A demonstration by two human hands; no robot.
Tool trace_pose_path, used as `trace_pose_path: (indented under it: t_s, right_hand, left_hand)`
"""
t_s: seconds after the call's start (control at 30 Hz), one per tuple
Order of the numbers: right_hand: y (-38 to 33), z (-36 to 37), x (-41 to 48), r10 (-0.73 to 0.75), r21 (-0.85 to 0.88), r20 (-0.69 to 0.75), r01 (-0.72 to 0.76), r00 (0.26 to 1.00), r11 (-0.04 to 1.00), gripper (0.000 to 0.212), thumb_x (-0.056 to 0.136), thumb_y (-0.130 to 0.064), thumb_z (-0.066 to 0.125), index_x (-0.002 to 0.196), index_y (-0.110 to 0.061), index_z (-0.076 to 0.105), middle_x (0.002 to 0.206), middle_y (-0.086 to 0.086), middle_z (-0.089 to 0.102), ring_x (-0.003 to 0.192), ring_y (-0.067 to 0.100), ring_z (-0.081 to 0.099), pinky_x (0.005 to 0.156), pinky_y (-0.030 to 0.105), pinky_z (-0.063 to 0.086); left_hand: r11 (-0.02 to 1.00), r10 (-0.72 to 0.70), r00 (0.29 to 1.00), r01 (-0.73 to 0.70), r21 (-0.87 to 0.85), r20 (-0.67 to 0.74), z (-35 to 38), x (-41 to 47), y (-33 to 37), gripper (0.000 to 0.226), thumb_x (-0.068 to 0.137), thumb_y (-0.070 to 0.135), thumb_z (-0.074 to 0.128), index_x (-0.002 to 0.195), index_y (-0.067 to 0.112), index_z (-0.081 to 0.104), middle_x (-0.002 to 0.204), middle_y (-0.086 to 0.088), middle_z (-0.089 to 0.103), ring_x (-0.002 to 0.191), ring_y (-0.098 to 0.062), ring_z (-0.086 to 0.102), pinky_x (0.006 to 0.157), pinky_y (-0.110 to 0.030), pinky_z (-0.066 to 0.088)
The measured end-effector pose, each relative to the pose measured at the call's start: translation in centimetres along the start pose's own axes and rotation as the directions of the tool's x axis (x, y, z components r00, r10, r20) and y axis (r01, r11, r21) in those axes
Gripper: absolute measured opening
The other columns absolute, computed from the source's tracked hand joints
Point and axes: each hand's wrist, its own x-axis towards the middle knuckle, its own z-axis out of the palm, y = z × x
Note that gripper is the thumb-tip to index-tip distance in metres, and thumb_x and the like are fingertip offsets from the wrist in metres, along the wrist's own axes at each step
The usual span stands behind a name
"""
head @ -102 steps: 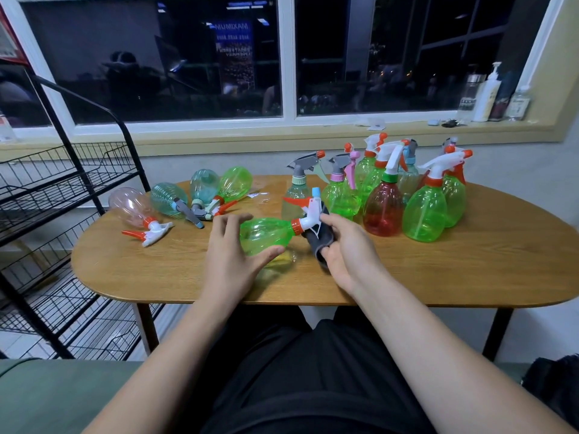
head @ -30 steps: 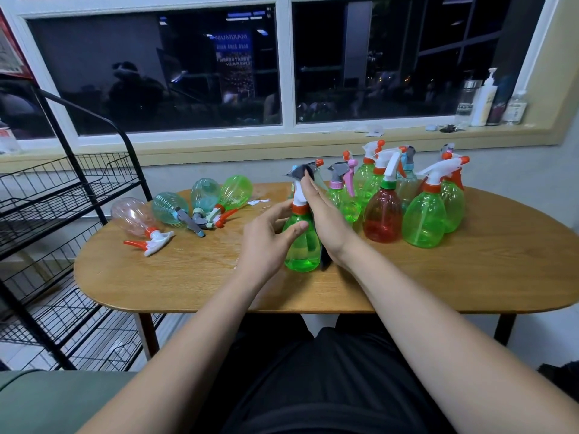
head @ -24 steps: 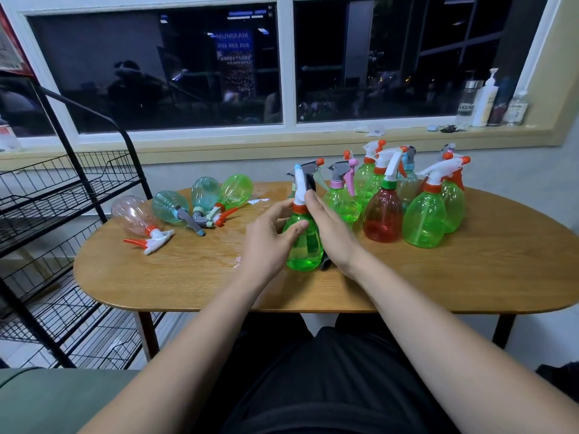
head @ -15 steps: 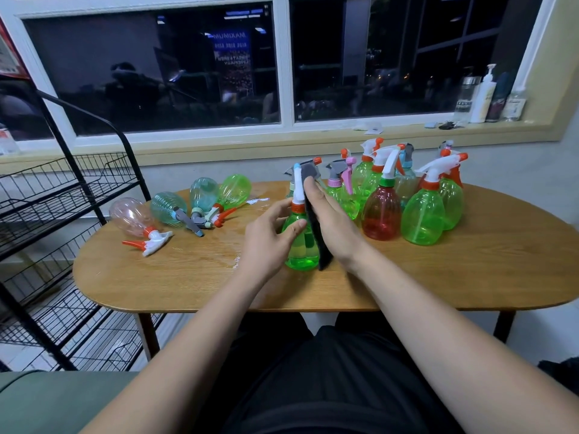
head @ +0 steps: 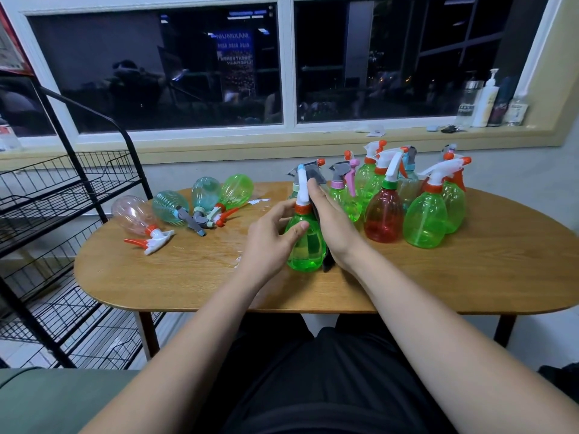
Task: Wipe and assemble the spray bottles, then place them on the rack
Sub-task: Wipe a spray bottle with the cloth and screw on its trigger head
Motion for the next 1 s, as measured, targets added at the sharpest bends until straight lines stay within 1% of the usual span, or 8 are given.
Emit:
trace_pose_path:
  t_s: [0.23,0.37,0.5,0.6,0.67,0.77,0.83,1.0]
  right_hand:
    - [0.9,-1.1,-1.1,0.018,0.007,0.010,-0.018,1.000,1.000,0.048,0.099,-0.069,0.051,0.120,-0.035,0.078,0.125,0.000,0.077,0.128,0.022,0.067,0.116,0.058,0.046]
    - [1.2,-1.0,-1.4,-0.009,-0.036,-0.036,0.008,0.999,0.999,0.046,0.099,-0.064,0.051,0.117,-0.033,0.079,0.119,-0.007,0.078,0.122,0.015,0.069,0.114,0.055,0.048]
    - [0.7,-1.1,-1.1,0.029,0.050,-0.074,-0.025,0.997,0.998,0.045,0.099,-0.060,0.058,0.116,-0.024,0.080,0.119,0.009,0.077,0.120,0.031,0.070,0.111,0.061,0.050]
    - [-0.2,-1.6,-0.5,0.080,0.213,-0.066,-0.064,0.995,0.975,0.040,0.109,-0.039,0.055,0.119,-0.007,0.077,0.109,0.013,0.079,0.102,0.023,0.076,0.090,0.037,0.063]
    - [-0.4,-1.6,-0.3,0.085,0.245,-0.060,-0.068,0.995,0.967,0.042,0.111,-0.034,0.052,0.123,0.000,0.074,0.110,0.017,0.077,0.094,0.017,0.074,0.076,0.027,0.061]
    - [-0.2,-0.9,-0.3,0.063,0.241,-0.094,-0.039,0.994,0.970,0.043,0.107,-0.033,0.058,0.126,0.004,0.069,0.127,0.027,0.070,0.105,0.025,0.071,0.099,0.041,0.057]
    - [0.0,-0.5,-0.5,0.042,0.182,-0.109,-0.021,0.993,0.983,0.040,0.103,-0.038,0.063,0.118,-0.002,0.072,0.123,0.021,0.073,0.114,0.033,0.070,0.111,0.057,0.048]
    - [0.2,-1.2,-0.4,-0.028,0.038,-0.042,0.030,0.999,0.999,0.042,0.098,-0.056,0.060,0.112,-0.019,0.074,0.117,0.012,0.074,0.120,0.033,0.067,0.111,0.064,0.046]
  left_hand:
    - [0.999,-0.011,1.000,0.010,-0.042,-0.006,0.3,0.0,-0.1,0.047,0.094,0.044,0.073,0.139,0.042,0.060,0.131,0.022,0.070,0.125,-0.009,0.067,0.104,-0.045,0.057]
    - [0.998,-0.021,1.000,0.021,-0.051,0.002,0.3,0.1,-0.2,0.050,0.092,0.045,0.072,0.140,0.039,0.060,0.134,0.019,0.070,0.126,-0.010,0.066,0.103,-0.045,0.058]
    - [0.999,-0.004,1.000,0.004,-0.033,0.009,0.2,0.0,-0.2,0.051,0.092,0.050,0.069,0.141,0.040,0.059,0.135,0.020,0.069,0.126,-0.009,0.066,0.107,-0.046,0.055]
    - [1.000,0.010,1.000,-0.010,-0.013,0.012,0.4,-0.1,-0.1,0.050,0.096,0.044,0.068,0.145,0.040,0.056,0.135,0.021,0.069,0.127,-0.007,0.065,0.109,-0.045,0.054]
    - [1.000,0.020,1.000,-0.020,-0.010,-0.009,0.7,-0.3,-0.1,0.045,0.100,0.036,0.070,0.142,0.038,0.055,0.134,0.020,0.069,0.126,-0.004,0.065,0.107,-0.044,0.056]
    - [0.999,0.014,0.998,-0.016,-0.033,-0.056,0.9,-0.4,-0.3,0.036,0.097,0.037,0.073,0.128,0.034,0.055,0.130,0.016,0.068,0.124,-0.006,0.066,0.103,-0.046,0.057]
    - [1.000,0.011,0.997,-0.012,-0.023,-0.070,0.8,-0.4,-0.4,0.034,0.096,0.039,0.075,0.122,0.033,0.055,0.129,0.016,0.067,0.123,-0.007,0.065,0.103,-0.046,0.057]
    - [1.000,0.024,0.995,-0.022,0.017,-0.097,0.7,-0.3,-0.1,0.028,0.095,0.036,0.078,0.114,0.030,0.059,0.121,0.016,0.069,0.116,-0.007,0.068,0.098,-0.044,0.059]
